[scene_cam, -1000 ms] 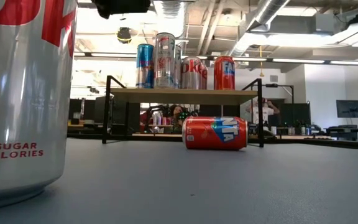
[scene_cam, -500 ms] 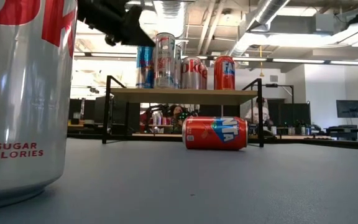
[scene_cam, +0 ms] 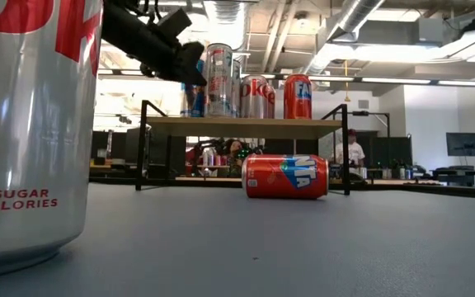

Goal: Place canned beverage on shelf
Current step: Put the pink soda can on the shelf aligned with the other pink soda can

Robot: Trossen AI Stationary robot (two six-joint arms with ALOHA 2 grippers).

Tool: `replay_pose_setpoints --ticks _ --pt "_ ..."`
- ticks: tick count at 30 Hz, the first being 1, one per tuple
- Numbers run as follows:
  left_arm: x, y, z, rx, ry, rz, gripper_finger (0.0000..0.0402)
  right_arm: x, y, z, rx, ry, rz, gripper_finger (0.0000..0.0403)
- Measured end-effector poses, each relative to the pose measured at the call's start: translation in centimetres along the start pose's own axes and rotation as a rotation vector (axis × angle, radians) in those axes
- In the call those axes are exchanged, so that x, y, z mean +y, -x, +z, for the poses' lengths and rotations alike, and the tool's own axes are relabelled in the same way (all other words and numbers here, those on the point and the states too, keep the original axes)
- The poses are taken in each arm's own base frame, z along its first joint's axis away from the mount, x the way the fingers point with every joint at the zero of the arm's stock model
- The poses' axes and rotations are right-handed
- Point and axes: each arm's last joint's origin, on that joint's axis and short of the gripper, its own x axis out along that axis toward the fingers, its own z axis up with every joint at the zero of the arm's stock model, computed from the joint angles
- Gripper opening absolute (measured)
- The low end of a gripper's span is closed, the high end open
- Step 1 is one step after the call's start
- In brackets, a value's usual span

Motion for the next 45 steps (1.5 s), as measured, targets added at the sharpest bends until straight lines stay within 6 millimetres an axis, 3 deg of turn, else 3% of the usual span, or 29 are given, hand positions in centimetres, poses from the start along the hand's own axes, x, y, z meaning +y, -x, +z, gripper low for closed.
replay_pose_setpoints --ticks 10,22,31,45 --pt "-0.8 -1.4 -0.9 -0.014 0.043 0.028 0.0 0.0 0.0 -0.1 0.0 0.012 0.0 0.0" --pt "-0.8 -1.5 -0.7 -0.042 0.061 0.007 0.0 0.0 0.0 -0.1 0.0 0.01 0.001 0.0" --pt "-2.0 0.1 -0.2 -0.028 0.057 0.166 0.0 0.0 0.0 -0.1 -0.001 0.01 0.002 0.0" --pt "-0.4 -1.6 -0.5 -0.043 0.142 0.19 0.0 0.1 0.6 0.0 -0.014 0.01 0.023 0.0"
